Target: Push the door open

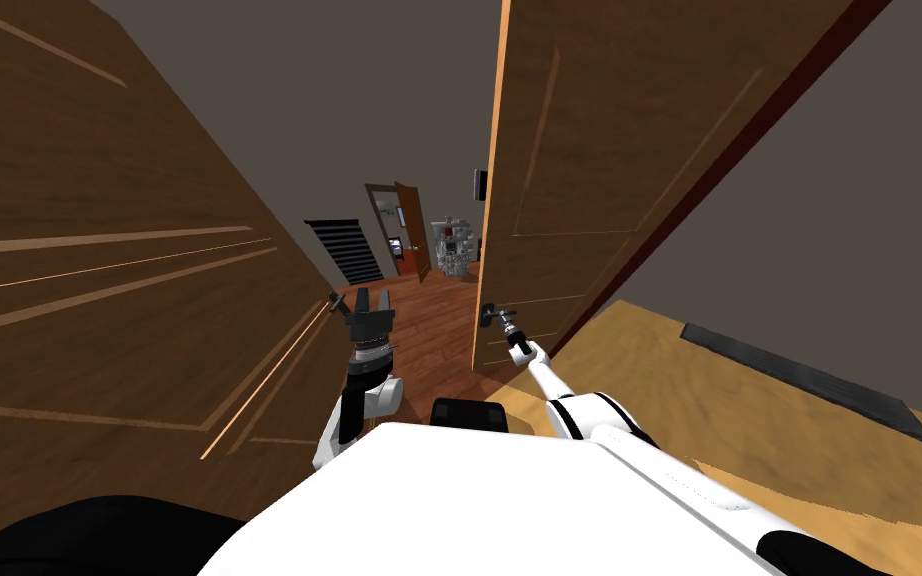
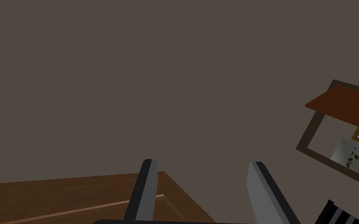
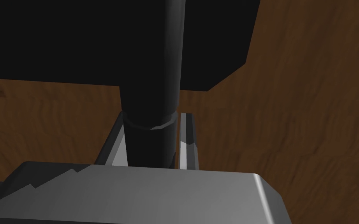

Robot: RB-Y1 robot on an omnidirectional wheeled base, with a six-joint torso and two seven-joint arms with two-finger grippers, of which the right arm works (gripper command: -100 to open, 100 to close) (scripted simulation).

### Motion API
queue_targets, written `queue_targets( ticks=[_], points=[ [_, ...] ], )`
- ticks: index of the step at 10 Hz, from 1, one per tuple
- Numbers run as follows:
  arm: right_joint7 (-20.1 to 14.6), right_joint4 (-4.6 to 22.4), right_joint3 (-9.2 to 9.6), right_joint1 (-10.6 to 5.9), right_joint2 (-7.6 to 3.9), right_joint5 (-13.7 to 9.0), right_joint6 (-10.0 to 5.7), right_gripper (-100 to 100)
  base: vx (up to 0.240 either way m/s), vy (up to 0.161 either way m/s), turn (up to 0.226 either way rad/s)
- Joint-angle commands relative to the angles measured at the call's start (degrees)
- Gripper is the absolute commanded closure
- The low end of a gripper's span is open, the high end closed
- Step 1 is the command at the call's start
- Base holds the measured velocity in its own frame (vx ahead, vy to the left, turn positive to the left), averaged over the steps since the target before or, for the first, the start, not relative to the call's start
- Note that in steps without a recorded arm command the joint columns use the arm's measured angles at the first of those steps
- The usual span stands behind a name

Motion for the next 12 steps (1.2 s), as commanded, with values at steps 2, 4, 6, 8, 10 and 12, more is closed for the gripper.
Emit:
queue_targets(
  ticks=[2,4,6,8,10,12],
  points=[
    [1.2,-0.6,-2.19,0.0,-1.04,-1.0,0.65,100,0.157,0.14,-0.052],
    [2.7,-0.4,-4.23,0.05,-1.21,-2.0,1.1,100,0.147,0.172,-0.07],
    [2.7,-0.4,-4.23,0.05,-1.21,-2.0,1.1,100,0.079,0.09,-0.036],
    [4.1,-0.2,-6.11,0.09,-1.37,-2.8,1.52,100,0.103,0.122,-0.048],
    [5.4,0.0,-7.76,0.13,-1.5,-3.6,1.88,100,0.159,0.157,-0.086],
    [5.7,0.1,-8.13,0.14,-1.53,-3.7,1.96,100,0.119,0.11,-0.037]
  ],
)
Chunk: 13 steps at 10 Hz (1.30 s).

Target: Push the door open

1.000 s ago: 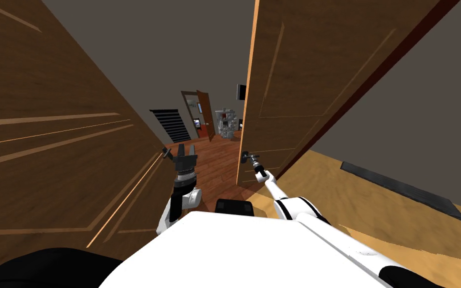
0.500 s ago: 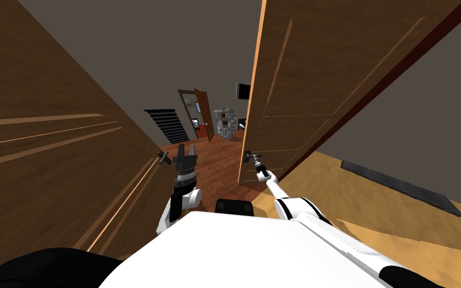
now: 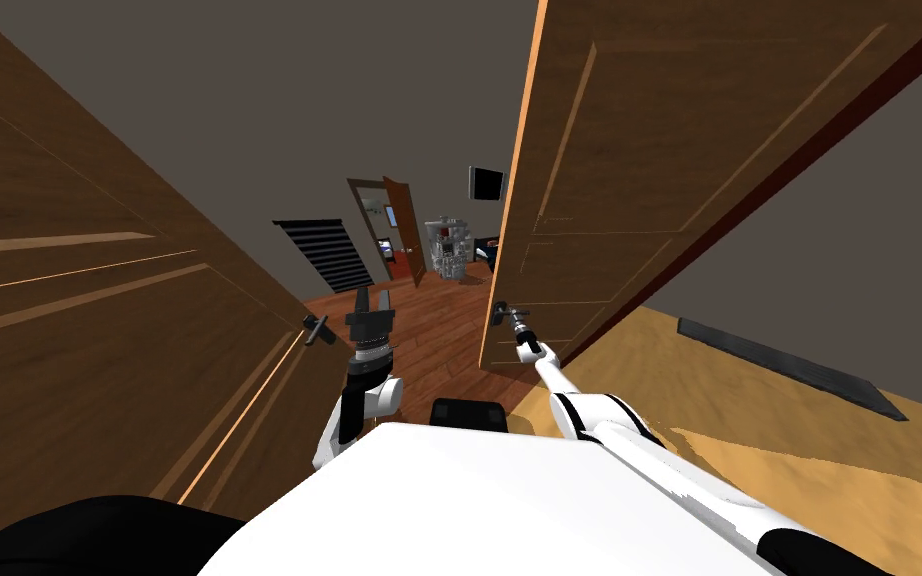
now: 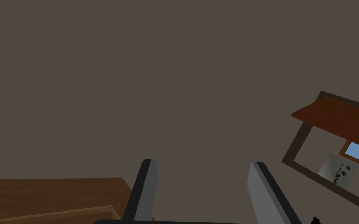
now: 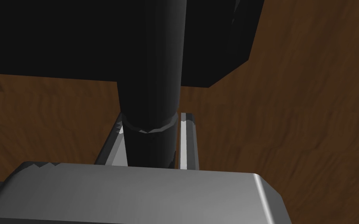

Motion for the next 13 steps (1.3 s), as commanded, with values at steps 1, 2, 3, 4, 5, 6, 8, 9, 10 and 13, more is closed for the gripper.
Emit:
queue_targets(
  ticks=[1,2,3,4,5,6,8,9,10,13],
  points=[
    [-0.2,-2.4,0.24,0.94,-0.03,0.1,1.19,100,0.026,0.015,0.009],
    [0.7,-2.2,-1.0,0.97,-0.13,-0.5,1.46,100,0.092,0.072,-0.026],
    [0.9,-2.2,-1.21,0.97,-0.15,-0.6,1.51,100,0.131,0.138,-0.061],
    [1.3,-2.1,-1.75,0.98,-0.19,-0.8,1.62,100,0.129,0.138,-0.071],
    [0.9,-2.4,-1.27,1.52,-0.25,-0.6,1.88,100,0.056,0.052,-0.046],
    [1.3,-2.3,-2.13,1.56,-0.63,-1.0,1.87,100,0.13,0.04,-0.055],
    [1.7,-2.2,-3.0,1.65,-0.91,-1.3,1.89,100,0.172,0.089,-0.051],
    [1.7,-2.2,-3.0,1.65,-0.91,-1.3,1.89,100,0.123,0.064,-0.027],
    [2.3,-2.2,-4.06,1.76,-1.24,-1.8,1.92,100,0.171,0.106,-0.046],
    [3.2,-2.1,-5.89,1.95,-1.82,-2.5,1.95,100,0.167,0.135,-0.08]
  ],
)
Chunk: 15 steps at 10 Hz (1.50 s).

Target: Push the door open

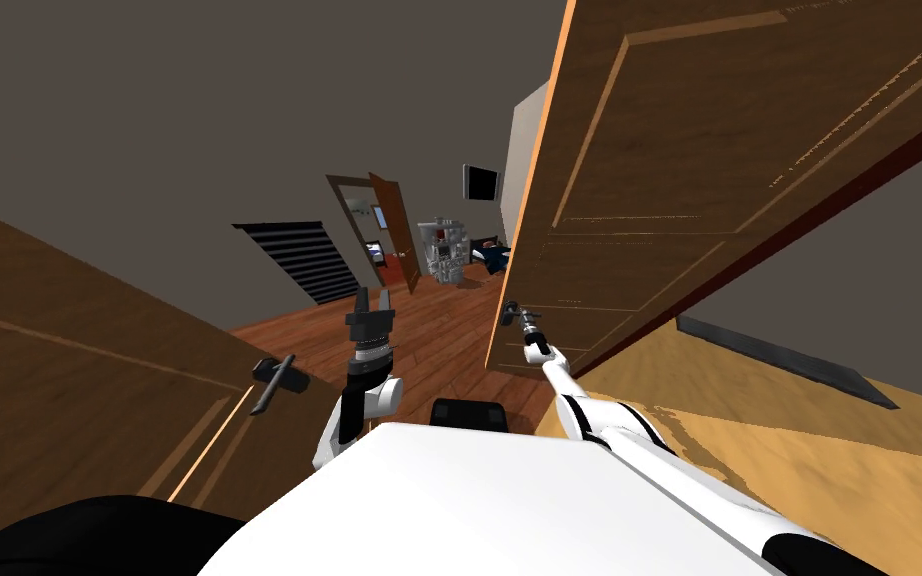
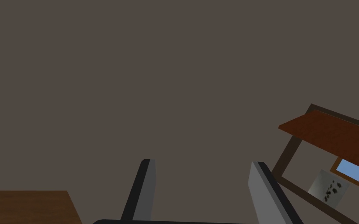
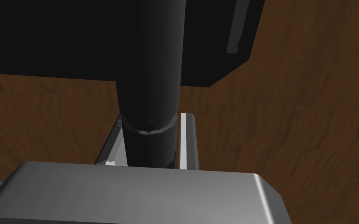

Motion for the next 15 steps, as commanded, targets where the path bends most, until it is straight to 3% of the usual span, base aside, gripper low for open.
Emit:
queue_targets(
  ticks=[1,4,15],
  points=[
    [0.5,-0.4,-1.1,0.27,-0.38,-0.5,0.05,100,0.162,0.156,-0.078],
    [0.8,-0.1,-1.76,0.61,-0.66,-0.7,0.13,100,0.141,0.087,-0.054],
    [3.5,0.3,-7.83,1.5,-2.89,-3.0,0.14,100,0.185,0.086,-0.059]
  ],
)
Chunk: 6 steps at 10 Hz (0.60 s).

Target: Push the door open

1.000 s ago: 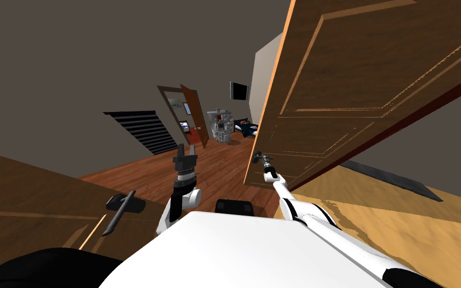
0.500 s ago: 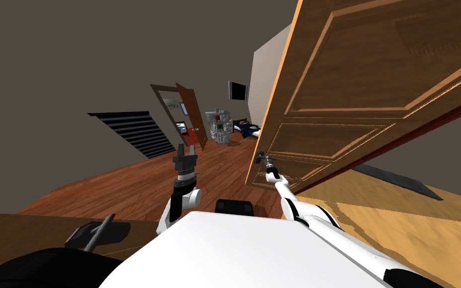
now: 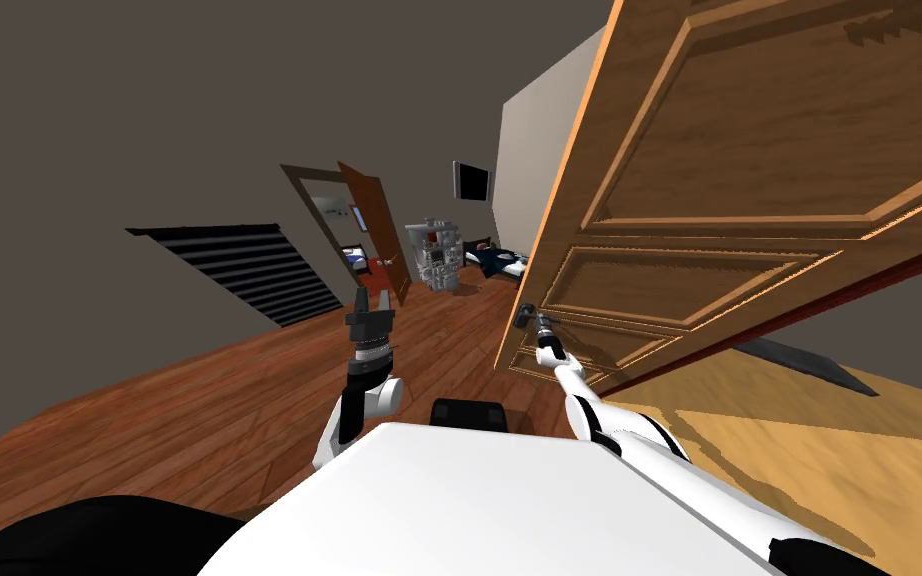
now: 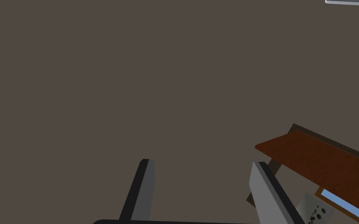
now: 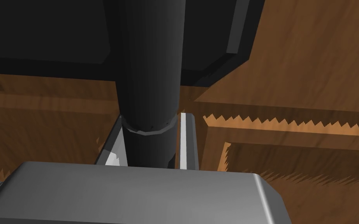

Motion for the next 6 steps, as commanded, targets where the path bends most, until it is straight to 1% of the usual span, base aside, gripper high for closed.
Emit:
queue_targets(
  ticks=[1,2,6],
  points=[
    [0.0,0.0,0.0,0.0,0.0,0.0,0.0,100,0.095,0.025,-0.029],
    [0.3,0.0,-0.82,0.04,-0.43,-0.3,-0.06,100,0.13,0.048,-0.043],
    [1.2,0.2,-3.12,0.5,-1.28,-1.0,-0.06,100,0.21,0.068,-0.062]
  ],
)
